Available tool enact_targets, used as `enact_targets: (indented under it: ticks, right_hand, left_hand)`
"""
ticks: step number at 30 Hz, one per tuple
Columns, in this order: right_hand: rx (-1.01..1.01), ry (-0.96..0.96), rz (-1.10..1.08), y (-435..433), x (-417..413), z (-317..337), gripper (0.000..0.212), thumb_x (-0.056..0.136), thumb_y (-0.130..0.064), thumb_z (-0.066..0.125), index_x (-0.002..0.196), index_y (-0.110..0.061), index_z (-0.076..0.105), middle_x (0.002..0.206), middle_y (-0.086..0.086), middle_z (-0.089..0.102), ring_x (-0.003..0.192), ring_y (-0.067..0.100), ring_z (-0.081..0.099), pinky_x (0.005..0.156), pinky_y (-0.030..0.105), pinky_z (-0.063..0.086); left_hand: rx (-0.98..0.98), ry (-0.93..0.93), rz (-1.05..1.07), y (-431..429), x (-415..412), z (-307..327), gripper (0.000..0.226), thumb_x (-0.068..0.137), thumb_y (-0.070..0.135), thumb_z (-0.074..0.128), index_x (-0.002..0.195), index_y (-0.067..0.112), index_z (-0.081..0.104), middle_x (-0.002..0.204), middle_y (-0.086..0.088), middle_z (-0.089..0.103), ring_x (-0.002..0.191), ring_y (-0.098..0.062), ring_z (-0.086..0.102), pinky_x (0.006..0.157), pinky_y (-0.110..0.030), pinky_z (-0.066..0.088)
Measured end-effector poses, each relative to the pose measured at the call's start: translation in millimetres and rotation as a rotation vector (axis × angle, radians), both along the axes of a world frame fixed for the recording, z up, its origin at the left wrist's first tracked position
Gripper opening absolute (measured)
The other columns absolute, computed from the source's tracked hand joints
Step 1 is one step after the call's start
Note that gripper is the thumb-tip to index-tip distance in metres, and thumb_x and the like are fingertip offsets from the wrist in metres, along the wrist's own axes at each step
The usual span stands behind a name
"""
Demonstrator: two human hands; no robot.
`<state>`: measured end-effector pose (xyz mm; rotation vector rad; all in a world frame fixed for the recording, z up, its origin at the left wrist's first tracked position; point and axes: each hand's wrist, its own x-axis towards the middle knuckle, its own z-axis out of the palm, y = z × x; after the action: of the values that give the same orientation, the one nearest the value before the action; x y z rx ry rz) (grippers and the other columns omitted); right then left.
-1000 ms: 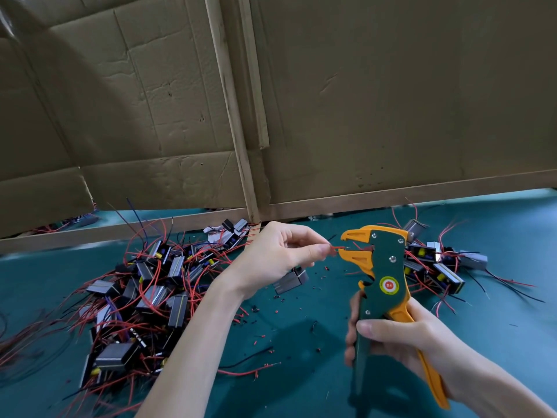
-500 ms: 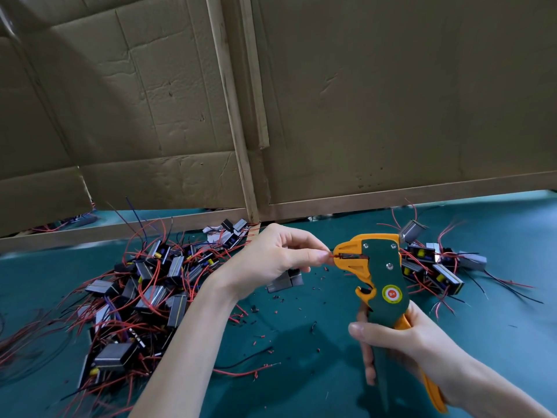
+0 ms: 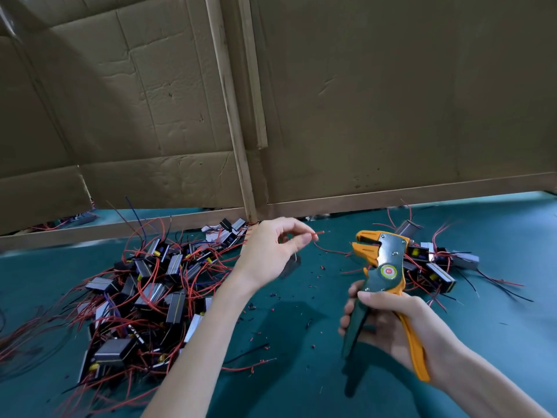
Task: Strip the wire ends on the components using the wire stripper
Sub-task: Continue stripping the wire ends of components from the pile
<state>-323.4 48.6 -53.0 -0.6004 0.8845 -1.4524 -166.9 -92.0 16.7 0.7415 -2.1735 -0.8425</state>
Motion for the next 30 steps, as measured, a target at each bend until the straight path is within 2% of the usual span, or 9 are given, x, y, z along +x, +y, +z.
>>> enact_targets:
  ticks: [4,7,10,14,16,19,22,25,30]
  right_hand:
    - [0.135,-0.032,-0.05,-6.0,-4.3,-5.1,0.017,0.065,-0.004,0.066,0.08,0.003,0.07,0.075,0.023,0.064,0.064,0.037,0.068,0.059,0.046,0.059]
    - [0.201,-0.055,-0.02,-8.6,-3.7,-8.7,0.016,0.061,-0.004,0.068,0.075,0.003,0.071,0.074,0.022,0.063,0.064,0.037,0.067,0.06,0.047,0.059]
    - [0.219,-0.083,0.008,-10.7,-4.7,-12.8,0.018,0.058,-0.003,0.069,0.075,0.004,0.072,0.075,0.023,0.063,0.065,0.039,0.067,0.061,0.049,0.058]
    - [0.22,-0.121,0.023,-13.7,-7.6,-14.7,0.022,0.052,-0.001,0.072,0.073,0.006,0.07,0.073,0.024,0.062,0.063,0.038,0.067,0.061,0.048,0.057]
    - [0.222,-0.134,0.031,-14.4,-9.1,-15.1,0.021,0.052,-0.002,0.071,0.072,0.005,0.072,0.073,0.023,0.063,0.062,0.037,0.067,0.061,0.048,0.057]
    - [0.22,-0.142,0.025,-14.8,-10.4,-16.2,0.022,0.052,-0.003,0.071,0.073,0.004,0.073,0.074,0.023,0.064,0.063,0.038,0.067,0.061,0.049,0.057]
    - [0.211,-0.128,0.011,-14.9,-10.7,-16.8,0.02,0.053,-0.003,0.072,0.073,0.003,0.073,0.075,0.023,0.064,0.064,0.038,0.067,0.062,0.049,0.057]
    - [0.205,-0.118,0.017,-13.8,-10.3,-17.2,0.016,0.06,-0.003,0.07,0.074,0.003,0.073,0.076,0.024,0.064,0.066,0.039,0.067,0.064,0.049,0.057]
    - [0.192,-0.107,0.028,-13.8,-10.7,-17.4,0.014,0.061,0.002,0.069,0.074,0.003,0.073,0.077,0.024,0.064,0.067,0.04,0.067,0.065,0.05,0.057]
  left_hand:
    - [-0.178,0.233,0.089,8.1,-31.4,1.2,0.01,0.089,0.007,0.065,0.088,0.014,0.073,0.08,0.015,0.062,0.063,-0.001,0.055,0.065,-0.013,0.043]
    - [-0.182,0.285,0.009,18.8,-71.8,2.0,0.009,0.089,0.001,0.063,0.09,0.003,0.072,0.085,-0.005,0.066,0.07,-0.02,0.063,0.069,-0.026,0.053]
    - [-0.203,0.188,-0.117,31.9,-105.7,-3.2,0.018,0.089,-0.005,0.059,0.099,0.0,0.072,0.106,-0.014,0.069,0.096,-0.024,0.065,0.088,-0.019,0.047]
    - [-0.077,-0.175,-0.299,42.1,-118.6,-11.5,0.049,0.093,-0.011,0.04,0.125,0.017,0.064,0.153,-0.011,0.034,0.137,-0.026,0.039,0.106,-0.022,0.033]
    - [-0.086,-0.144,-0.288,44.5,-107.1,-9.8,0.049,0.093,-0.009,0.041,0.126,0.019,0.063,0.152,-0.011,0.035,0.136,-0.024,0.04,0.107,-0.024,0.034]
    - [0.027,0.0,-0.108,34.0,-70.2,1.7,0.04,0.089,-0.012,0.044,0.108,0.012,0.07,0.122,-0.009,0.061,0.1,-0.02,0.065,0.089,-0.027,0.052]
    - [0.118,-0.356,0.105,0.3,-23.5,6.9,0.039,0.085,-0.009,0.037,0.078,0.018,0.065,0.083,-0.001,0.067,0.074,-0.022,0.07,0.075,-0.035,0.057]
    - [0.029,-0.613,0.368,-25.7,3.6,-8.5,0.026,0.088,-0.004,0.041,0.093,0.009,0.063,0.099,-0.006,0.06,0.077,-0.027,0.061,0.067,-0.033,0.047]
    - [-0.087,-0.431,0.566,-45.9,8.0,-52.8,0.021,0.096,0.006,0.052,0.115,0.003,0.044,0.113,-0.018,0.055,0.097,-0.029,0.056,0.073,-0.03,0.039]
